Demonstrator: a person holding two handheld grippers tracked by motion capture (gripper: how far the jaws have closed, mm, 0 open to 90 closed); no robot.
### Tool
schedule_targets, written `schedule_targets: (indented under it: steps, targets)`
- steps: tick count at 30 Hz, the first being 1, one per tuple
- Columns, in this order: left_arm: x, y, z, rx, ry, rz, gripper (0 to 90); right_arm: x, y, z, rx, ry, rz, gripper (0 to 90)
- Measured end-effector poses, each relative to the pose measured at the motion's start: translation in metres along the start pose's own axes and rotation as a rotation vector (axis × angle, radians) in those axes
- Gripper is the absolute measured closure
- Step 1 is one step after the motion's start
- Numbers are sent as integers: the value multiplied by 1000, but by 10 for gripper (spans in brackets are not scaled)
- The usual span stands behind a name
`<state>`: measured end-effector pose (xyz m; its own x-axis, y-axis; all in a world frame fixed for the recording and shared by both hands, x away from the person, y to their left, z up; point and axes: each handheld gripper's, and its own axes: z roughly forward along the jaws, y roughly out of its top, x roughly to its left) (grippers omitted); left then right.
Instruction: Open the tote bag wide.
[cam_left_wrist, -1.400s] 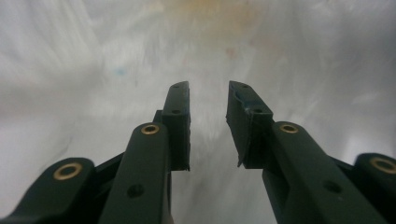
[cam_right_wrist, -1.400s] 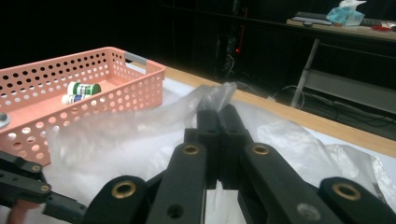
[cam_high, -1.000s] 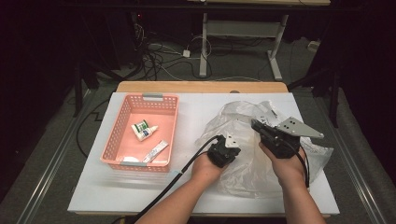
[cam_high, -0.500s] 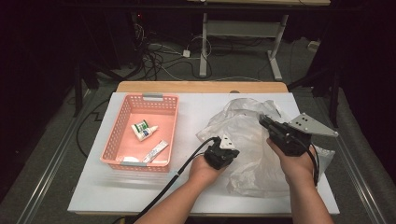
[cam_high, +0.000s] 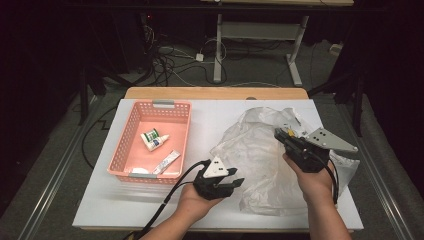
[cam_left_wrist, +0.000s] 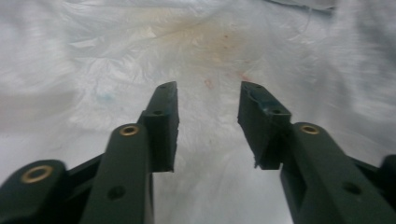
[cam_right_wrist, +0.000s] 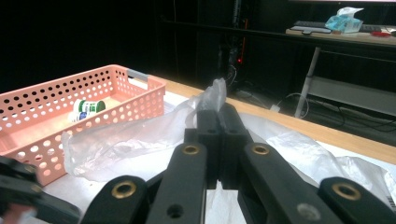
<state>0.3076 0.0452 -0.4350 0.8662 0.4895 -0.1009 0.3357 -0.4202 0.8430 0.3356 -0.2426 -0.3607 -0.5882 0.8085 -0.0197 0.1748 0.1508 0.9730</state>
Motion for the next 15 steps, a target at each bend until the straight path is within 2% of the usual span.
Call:
schedule_targets:
  steps: [4,5,7,10,12,15]
  targets:
    - [2,-6,-21,-12,-6,-18,373,-1,-2,-1,4,6,5,900]
    - [2,-6,-21,-12,-6,-18,344,-1,-3,-1,5,7,7,900]
    - [5,-9,-36,-21,2,-22,281,-1,-5,-1,9,12,10,900]
    - [8,-10,-45,-30,7,-34,183,-1,-7,1,14,19,11,900]
    - [13,-12,-58,-50,39,-36,142,-1,-8,1,17,21,8,900]
    - [17,-13,-64,-54,61,-44,65,0,-9,1,20,20,10,900]
